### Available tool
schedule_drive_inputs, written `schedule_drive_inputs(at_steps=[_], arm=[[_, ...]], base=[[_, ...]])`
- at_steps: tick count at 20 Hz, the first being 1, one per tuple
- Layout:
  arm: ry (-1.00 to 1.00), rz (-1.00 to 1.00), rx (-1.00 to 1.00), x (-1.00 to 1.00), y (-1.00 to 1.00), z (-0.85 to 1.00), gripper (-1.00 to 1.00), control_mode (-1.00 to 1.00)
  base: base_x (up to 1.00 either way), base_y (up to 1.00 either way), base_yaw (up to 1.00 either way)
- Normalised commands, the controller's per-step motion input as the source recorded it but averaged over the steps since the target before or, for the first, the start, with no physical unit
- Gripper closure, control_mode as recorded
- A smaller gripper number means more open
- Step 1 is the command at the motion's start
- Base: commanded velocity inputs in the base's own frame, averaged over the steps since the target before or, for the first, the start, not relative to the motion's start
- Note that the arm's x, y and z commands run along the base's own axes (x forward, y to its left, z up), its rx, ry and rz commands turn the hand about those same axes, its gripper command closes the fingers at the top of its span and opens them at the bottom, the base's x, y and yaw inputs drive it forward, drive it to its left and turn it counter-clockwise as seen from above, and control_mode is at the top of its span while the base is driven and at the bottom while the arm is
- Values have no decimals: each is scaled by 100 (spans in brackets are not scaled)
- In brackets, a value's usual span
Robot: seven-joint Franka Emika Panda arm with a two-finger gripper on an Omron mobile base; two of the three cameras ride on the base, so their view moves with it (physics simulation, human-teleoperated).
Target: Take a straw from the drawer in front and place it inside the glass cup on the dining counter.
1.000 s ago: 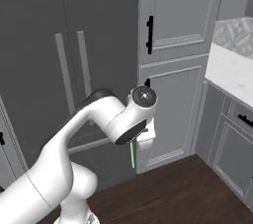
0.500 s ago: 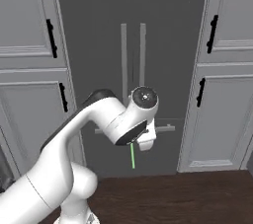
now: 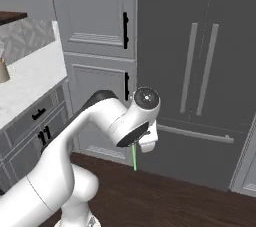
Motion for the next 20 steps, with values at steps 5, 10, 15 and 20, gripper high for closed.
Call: schedule_drive_inputs(at_steps=[5, 10, 15, 20], arm=[[0, 0, 0, 0, 0, 0, 100, 100], [0, 0, 0, 0, 0, 0, 100, 100], [0, 0, 0, 0, 0, 0, 100, 100], [0, 0, 0, 0, 0, 0, 100, 100]], base=[[-85, 0, 55], [-86, 16, 53], [-86, 26, 52], [-81, 19, 54]])
